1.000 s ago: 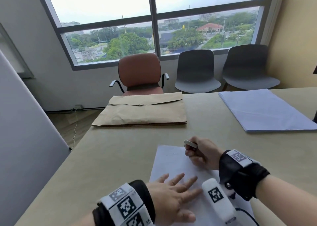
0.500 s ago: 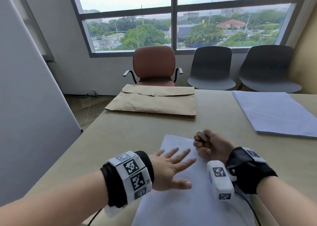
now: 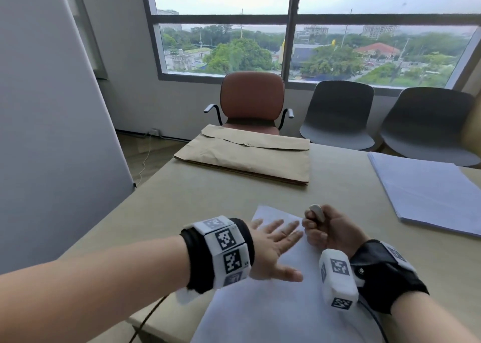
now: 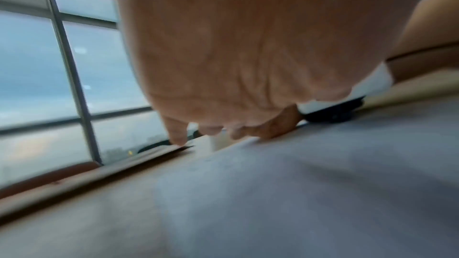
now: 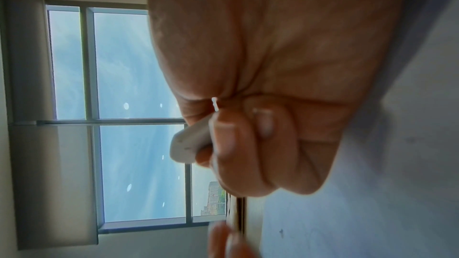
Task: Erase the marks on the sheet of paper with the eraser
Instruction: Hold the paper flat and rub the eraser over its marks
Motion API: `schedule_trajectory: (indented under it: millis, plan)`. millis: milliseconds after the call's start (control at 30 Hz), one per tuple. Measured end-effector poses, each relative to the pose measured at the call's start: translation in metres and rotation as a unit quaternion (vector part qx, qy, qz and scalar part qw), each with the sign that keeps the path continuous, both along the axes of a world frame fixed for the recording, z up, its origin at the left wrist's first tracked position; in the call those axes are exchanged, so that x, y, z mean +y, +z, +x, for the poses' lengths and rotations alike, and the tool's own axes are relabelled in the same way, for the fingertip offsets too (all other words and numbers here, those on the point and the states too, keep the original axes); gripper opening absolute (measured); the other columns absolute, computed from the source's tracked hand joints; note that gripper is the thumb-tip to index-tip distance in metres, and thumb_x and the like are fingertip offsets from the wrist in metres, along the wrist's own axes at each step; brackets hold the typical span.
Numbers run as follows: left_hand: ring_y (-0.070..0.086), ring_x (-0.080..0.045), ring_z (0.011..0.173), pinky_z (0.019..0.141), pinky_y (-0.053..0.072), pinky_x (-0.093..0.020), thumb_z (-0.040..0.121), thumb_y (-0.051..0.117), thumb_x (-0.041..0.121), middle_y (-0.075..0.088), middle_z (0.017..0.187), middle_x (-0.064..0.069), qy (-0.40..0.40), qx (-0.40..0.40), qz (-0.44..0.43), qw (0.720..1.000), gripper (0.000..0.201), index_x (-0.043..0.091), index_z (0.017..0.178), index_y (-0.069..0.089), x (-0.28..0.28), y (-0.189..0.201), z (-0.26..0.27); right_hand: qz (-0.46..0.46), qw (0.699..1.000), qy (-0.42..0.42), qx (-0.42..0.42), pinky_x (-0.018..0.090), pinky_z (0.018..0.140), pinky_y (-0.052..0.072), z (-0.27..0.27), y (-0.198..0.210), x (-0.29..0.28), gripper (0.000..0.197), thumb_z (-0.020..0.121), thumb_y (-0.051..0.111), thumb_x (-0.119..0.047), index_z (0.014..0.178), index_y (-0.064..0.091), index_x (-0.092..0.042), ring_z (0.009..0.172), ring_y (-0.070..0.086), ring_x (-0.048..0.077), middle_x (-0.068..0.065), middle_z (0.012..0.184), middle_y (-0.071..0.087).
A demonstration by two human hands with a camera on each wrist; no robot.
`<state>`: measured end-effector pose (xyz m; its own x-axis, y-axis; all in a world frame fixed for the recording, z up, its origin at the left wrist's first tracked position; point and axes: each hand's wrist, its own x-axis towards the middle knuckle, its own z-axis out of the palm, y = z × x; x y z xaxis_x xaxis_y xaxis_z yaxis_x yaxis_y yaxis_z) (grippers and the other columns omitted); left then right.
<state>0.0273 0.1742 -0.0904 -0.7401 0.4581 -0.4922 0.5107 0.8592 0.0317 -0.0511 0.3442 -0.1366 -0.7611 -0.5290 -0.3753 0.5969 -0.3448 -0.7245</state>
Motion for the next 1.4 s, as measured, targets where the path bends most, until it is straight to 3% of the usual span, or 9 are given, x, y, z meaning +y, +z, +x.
schedule_trajectory:
  millis: [167, 333, 533, 633, 800, 967, 1100, 1233, 1400]
  plan:
    - [-0.011, -0.013, 0.147, 0.117, -0.006, -0.04, 0.096, 0.026, 0.057, -0.018, 0.158, 0.004, 0.004, -0.05, 0.011, 0.999, 0.075, 0.022, 0.15, -0.012, -0.003, -0.016, -0.003, -0.031, 0.999, 0.014, 0.004, 0.015, 0.03, 0.03, 0.0, -0.001, 0.0, 0.047, 0.018, 0.087, -0.017, 0.05, 0.053, -0.008, 0.027, 0.031, 0.011, 0.004, 0.049, 0.042]
    - [0.001, -0.035, 0.146, 0.116, 0.006, -0.055, 0.073, 0.031, 0.084, -0.004, 0.159, -0.014, 0.256, 0.08, -0.108, 0.957, 0.114, 0.005, 0.151, 0.001, -0.052, -0.026, -0.042, -0.029, 0.999, 0.009, 0.009, 0.014, 0.033, 0.028, -0.002, -0.002, 0.001, 0.047, 0.017, 0.086, -0.017, 0.049, 0.053, -0.009, 0.027, 0.031, 0.011, 0.004, 0.049, 0.042]
    - [-0.013, -0.017, 0.146, 0.119, -0.005, -0.042, 0.094, 0.023, 0.061, -0.022, 0.157, 0.002, 0.034, 0.012, 0.003, 0.999, 0.079, 0.018, 0.15, -0.014, 0.006, -0.011, -0.026, -0.039, 0.999, 0.01, 0.014, 0.015, 0.032, 0.028, -0.002, -0.003, 0.001, 0.048, 0.017, 0.088, -0.019, 0.05, 0.054, -0.01, 0.026, 0.032, 0.01, 0.004, 0.049, 0.043]
    - [-0.01, -0.014, 0.147, 0.119, -0.004, -0.041, 0.095, 0.023, 0.059, -0.017, 0.158, 0.004, 0.038, -0.047, 0.0, 0.998, 0.076, 0.02, 0.151, -0.012, 0.009, -0.016, -0.028, -0.038, 0.999, 0.012, 0.016, 0.014, 0.031, 0.029, -0.003, -0.003, 0.0, 0.048, 0.016, 0.087, -0.019, 0.049, 0.053, -0.01, 0.025, 0.032, 0.01, 0.003, 0.048, 0.043]
    - [0.039, -0.031, 0.131, 0.113, 0.027, -0.046, 0.083, 0.028, 0.076, 0.046, 0.134, -0.02, 0.185, 0.088, -0.166, 0.965, 0.091, 0.002, 0.134, 0.043, -0.031, -0.007, -0.049, -0.034, 0.999, 0.011, 0.021, 0.016, 0.03, 0.03, -0.004, -0.004, 0.001, 0.045, 0.017, 0.086, -0.019, 0.047, 0.053, -0.01, 0.026, 0.032, 0.011, 0.004, 0.049, 0.043]
    - [-0.012, -0.02, 0.147, 0.117, -0.004, -0.046, 0.093, 0.026, 0.063, -0.021, 0.157, 0.004, 0.067, 0.056, -0.051, 0.995, 0.081, 0.021, 0.15, -0.014, -0.016, -0.003, -0.041, -0.023, 0.999, 0.008, 0.025, 0.014, 0.031, 0.029, -0.001, -0.002, 0.001, 0.037, 0.03, 0.081, -0.021, 0.048, 0.051, -0.01, 0.027, 0.032, 0.01, 0.003, 0.049, 0.042]
    - [-0.006, -0.017, 0.147, 0.119, 0.0, -0.039, 0.094, 0.03, 0.059, -0.014, 0.159, 0.0, 0.065, -0.022, -0.03, 0.997, 0.081, 0.017, 0.151, -0.009, -0.007, -0.016, -0.032, 0.014, 0.999, -0.032, 0.012, 0.015, 0.031, 0.026, -0.001, 0.0, -0.001, 0.018, 0.067, 0.041, -0.019, 0.053, 0.045, -0.009, 0.026, 0.03, 0.009, 0.003, 0.048, 0.04]
    - [0.032, -0.035, 0.138, 0.114, 0.024, -0.048, 0.084, 0.033, 0.073, 0.042, 0.138, -0.019, 0.203, 0.085, -0.185, 0.958, 0.087, 0.002, 0.133, 0.043, -0.035, -0.01, -0.047, 0.012, 0.999, -0.038, 0.007, 0.015, 0.033, 0.026, 0.0, 0.0, -0.001, 0.023, 0.067, 0.038, -0.018, 0.048, 0.049, -0.01, 0.027, 0.03, 0.009, 0.003, 0.048, 0.041]
    - [-0.006, -0.025, 0.147, 0.117, 0.004, -0.047, 0.088, 0.047, 0.059, -0.01, 0.16, -0.005, 0.108, 0.051, -0.061, 0.991, 0.092, 0.014, 0.152, -0.003, -0.024, 0.009, -0.053, 0.038, 0.998, -0.049, 0.012, 0.015, 0.031, 0.028, 0.001, 0.002, -0.003, 0.017, 0.079, 0.041, -0.018, 0.064, 0.043, -0.011, 0.027, 0.032, 0.008, 0.0, 0.048, 0.041]
